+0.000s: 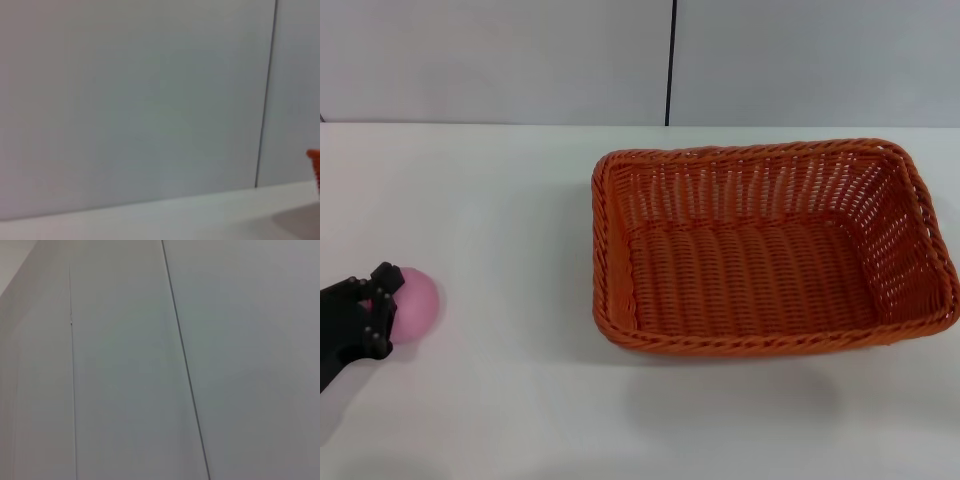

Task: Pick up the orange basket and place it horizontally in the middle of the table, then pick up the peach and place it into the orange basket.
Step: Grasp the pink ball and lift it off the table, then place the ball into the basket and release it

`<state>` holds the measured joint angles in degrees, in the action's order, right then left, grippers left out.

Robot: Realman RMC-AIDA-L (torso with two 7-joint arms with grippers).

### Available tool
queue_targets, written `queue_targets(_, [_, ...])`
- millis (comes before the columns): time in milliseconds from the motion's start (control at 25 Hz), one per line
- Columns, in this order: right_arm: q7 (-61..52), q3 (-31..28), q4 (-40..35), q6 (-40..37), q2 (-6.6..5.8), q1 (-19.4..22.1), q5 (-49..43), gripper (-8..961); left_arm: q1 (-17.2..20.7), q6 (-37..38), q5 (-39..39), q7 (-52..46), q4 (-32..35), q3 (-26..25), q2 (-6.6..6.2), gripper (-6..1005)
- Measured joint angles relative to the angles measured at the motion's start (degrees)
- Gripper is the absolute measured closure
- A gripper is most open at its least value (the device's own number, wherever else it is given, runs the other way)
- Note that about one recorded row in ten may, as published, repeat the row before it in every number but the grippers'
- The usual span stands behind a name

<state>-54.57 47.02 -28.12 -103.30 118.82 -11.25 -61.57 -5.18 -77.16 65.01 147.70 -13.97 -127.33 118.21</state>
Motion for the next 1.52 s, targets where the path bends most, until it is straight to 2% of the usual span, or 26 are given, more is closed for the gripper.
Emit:
queue_targets(280, [0.0, 0.29, 0.0, 0.45, 0.06, -0.47, -0.02, 401, -1.1, -8.96, -0.26, -1.72, -0.83, -1.15, 0.0, 963])
queue_targets(520, [0.0, 0.39, 1.55, 0.38, 0.09, -1.11, -0.05, 401, -4.96, -13.28, -0.11, -4.63, -1.01, -0.2, 0.04, 964])
queue_targets(720, [0.57, 0.3, 2.46, 0.28, 0.09, -1.45, -0.05, 400, -9.85, -14.77, -0.07, -7.54, -0.39, 3.6, 0.44, 964])
queue_targets(960, [1.42, -0.09, 3.43, -0.02, 0.16, -1.63, 0.39, 400, -18.21, -16.2, -0.3, -12.91, 0.17, 11.66, 0.9, 959])
queue_targets(1000, [1.42, -0.09, 3.43, -0.02, 0.16, -1.63, 0.39, 400, -18.21, -16.2, -0.3, -12.91, 0.17, 11.66, 0.9, 958])
queue_targets(1160, [1.42, -1.0, 3.86, -0.1, 0.18, -1.35, 0.43, 400, -23.15, -17.41, -0.49, -14.09, 3.48, 14.71, 0.91, 953])
queue_targets(1360, [1.42, -1.39, 4.24, -0.14, 0.18, -1.18, 0.47, 401, -25.62, -17.9, -0.53, -13.99, 4.96, 18.3, 0.99, 947])
queue_targets(1520, [1.42, -1.4, 4.31, -0.14, 0.18, -1.14, 0.49, 401, -26.12, -17.23, -0.53, -14.97, 5.29, 19.62, 0.99, 942])
